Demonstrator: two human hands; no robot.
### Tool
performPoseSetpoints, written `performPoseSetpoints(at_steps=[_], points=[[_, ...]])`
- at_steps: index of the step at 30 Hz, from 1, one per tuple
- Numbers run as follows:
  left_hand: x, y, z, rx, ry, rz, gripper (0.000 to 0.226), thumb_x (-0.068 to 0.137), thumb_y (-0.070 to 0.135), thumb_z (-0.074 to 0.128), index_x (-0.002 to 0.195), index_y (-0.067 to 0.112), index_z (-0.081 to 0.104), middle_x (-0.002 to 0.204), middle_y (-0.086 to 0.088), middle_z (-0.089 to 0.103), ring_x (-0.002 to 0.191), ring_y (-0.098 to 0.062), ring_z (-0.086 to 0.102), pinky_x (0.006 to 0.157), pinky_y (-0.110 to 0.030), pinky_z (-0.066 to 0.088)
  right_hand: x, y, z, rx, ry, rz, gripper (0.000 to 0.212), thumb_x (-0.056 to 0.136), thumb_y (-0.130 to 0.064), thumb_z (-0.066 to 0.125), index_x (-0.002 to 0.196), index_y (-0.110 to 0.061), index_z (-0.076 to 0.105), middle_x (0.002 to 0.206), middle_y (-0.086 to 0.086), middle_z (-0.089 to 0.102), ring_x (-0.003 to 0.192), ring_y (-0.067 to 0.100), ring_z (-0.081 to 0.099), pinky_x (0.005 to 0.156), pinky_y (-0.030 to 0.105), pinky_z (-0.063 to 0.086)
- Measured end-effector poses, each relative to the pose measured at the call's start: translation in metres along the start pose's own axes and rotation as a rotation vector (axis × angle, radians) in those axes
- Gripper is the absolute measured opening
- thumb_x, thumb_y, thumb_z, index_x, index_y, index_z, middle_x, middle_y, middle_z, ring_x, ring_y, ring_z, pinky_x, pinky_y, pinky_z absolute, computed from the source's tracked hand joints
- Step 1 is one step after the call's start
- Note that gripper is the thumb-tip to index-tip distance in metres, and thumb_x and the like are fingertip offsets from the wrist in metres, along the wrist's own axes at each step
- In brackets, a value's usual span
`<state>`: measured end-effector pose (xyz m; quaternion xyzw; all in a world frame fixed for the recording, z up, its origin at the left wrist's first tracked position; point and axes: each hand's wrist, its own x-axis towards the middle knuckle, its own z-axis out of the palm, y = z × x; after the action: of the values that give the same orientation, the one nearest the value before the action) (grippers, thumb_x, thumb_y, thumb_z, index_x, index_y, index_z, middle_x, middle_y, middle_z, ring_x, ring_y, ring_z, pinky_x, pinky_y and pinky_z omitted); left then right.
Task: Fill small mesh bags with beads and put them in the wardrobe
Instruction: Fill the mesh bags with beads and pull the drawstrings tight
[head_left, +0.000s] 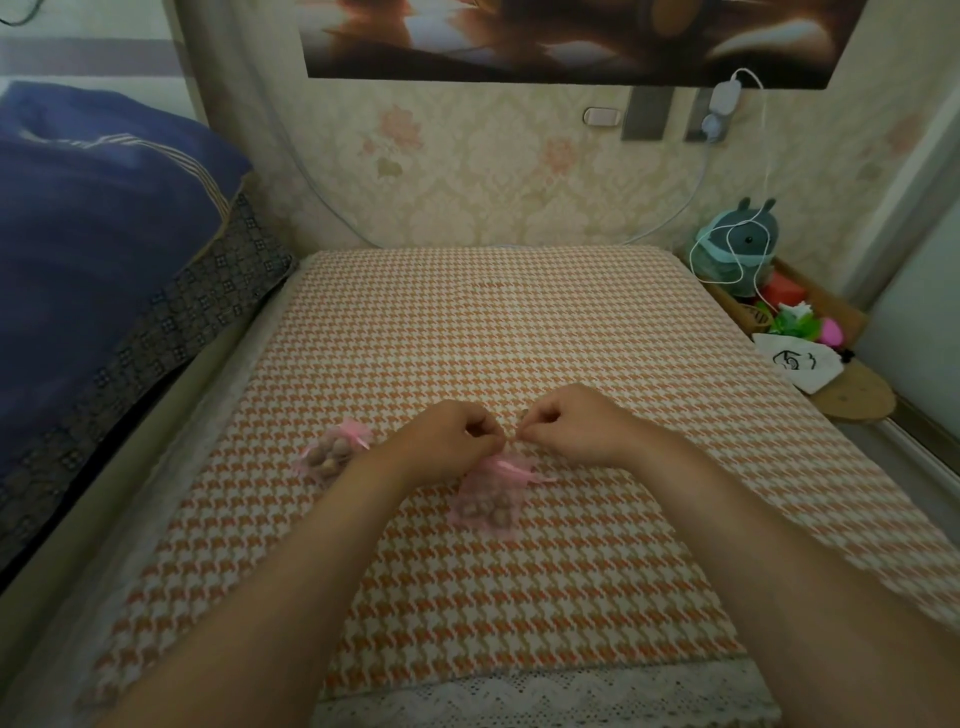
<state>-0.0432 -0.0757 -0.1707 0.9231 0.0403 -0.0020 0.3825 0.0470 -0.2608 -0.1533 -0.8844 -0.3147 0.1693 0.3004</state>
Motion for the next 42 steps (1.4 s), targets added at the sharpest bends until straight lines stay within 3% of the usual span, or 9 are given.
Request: performPoseSetpoints(at_steps=[4,10,14,16,21,25,28,36,42], points=[[0.010,0.003,0.004,0.030,0.079,-0.024,0.009,0.096,0.033,0.059,0.101,0.032,0.066,0.099,0.012,0.066,0.087,-0.007,0.061,0.070,-0.024,0.047,0.003,0.008,-0.002,-0.105,0.227,0.037,0.018,0.091,-0.024,0.063,0.090,-0.040,0.071,0.095,-0.017,0.071,0.090,0.008,0.067,0.083,0.038,0.058],[0.034,0.006,0.022,0.100,0.103,-0.078,0.035,0.096,0.027,0.057,0.129,0.019,0.065,0.125,0.000,0.067,0.111,-0.017,0.062,0.092,-0.027,0.047,0.014,0.007,0.012,-0.340,0.260,-0.018,0.025,0.095,-0.027,0.063,0.118,-0.028,0.074,0.111,-0.005,0.074,0.100,0.018,0.068,0.082,0.036,0.057],[0.046,0.009,0.034,0.131,0.094,-0.095,0.031,0.092,0.024,0.054,0.118,0.023,0.072,0.112,-0.001,0.073,0.103,-0.020,0.065,0.085,-0.031,0.051,0.021,0.008,0.017,-0.436,0.264,-0.012,0.018,0.095,-0.035,0.061,0.091,-0.028,0.078,0.081,-0.006,0.070,0.078,0.022,0.068,0.058,0.029,0.049],[0.048,0.012,0.034,0.132,0.107,-0.105,0.031,0.091,0.022,0.055,0.116,0.025,0.073,0.111,-0.001,0.073,0.101,-0.020,0.065,0.080,-0.028,0.048,0.022,0.003,0.015,-0.430,0.260,0.014,0.018,0.093,-0.032,0.061,0.087,-0.029,0.078,0.075,-0.006,0.067,0.074,0.022,0.066,0.056,0.027,0.043],[0.052,0.008,0.034,0.063,0.143,-0.118,0.024,0.091,0.016,0.059,0.107,0.022,0.076,0.110,0.001,0.073,0.098,-0.015,0.065,0.080,-0.024,0.046,0.025,-0.001,0.018,-0.394,0.243,0.133,0.016,0.091,-0.032,0.063,0.093,-0.028,0.079,0.090,-0.004,0.073,0.083,0.023,0.068,0.077,0.039,0.058],[0.051,0.005,0.030,0.006,0.142,-0.081,0.016,0.092,0.021,0.063,0.102,0.021,0.076,0.101,0.003,0.072,0.095,-0.015,0.065,0.082,-0.030,0.051,0.024,0.003,0.018,-0.330,0.269,0.138,0.015,0.094,-0.037,0.065,0.101,-0.035,0.077,0.103,-0.009,0.073,0.094,0.022,0.068,0.085,0.044,0.057],[0.049,0.005,0.026,-0.089,0.181,-0.081,0.004,0.091,0.025,0.068,0.092,0.025,0.071,0.088,0.008,0.069,0.086,-0.014,0.065,0.071,-0.026,0.048,0.022,0.005,0.018,-0.165,0.295,0.103,0.016,0.092,-0.037,0.067,0.106,-0.036,0.075,0.105,-0.011,0.074,0.098,0.019,0.067,0.089,0.046,0.055],[0.031,0.015,0.011,-0.323,0.266,-0.105,0.011,0.088,0.026,0.073,0.077,0.025,0.069,0.081,-0.004,0.073,0.065,-0.011,0.063,0.053,-0.020,0.048,0.013,-0.003,0.018,0.182,0.365,-0.021,0.011,0.086,-0.031,0.079,0.096,-0.032,0.075,0.089,-0.015,0.072,0.084,0.000,0.067,0.077,0.027,0.056],[0.013,0.008,0.002,-0.157,0.103,-0.082,0.005,0.094,0.028,0.064,0.099,0.026,0.066,0.093,0.002,0.069,0.075,-0.014,0.064,0.067,-0.030,0.053,0.004,-0.004,0.020,0.291,0.263,0.058,0.017,0.086,-0.027,0.081,0.102,-0.024,0.077,0.086,-0.013,0.074,0.075,-0.007,0.066,0.054,0.002,0.043]])
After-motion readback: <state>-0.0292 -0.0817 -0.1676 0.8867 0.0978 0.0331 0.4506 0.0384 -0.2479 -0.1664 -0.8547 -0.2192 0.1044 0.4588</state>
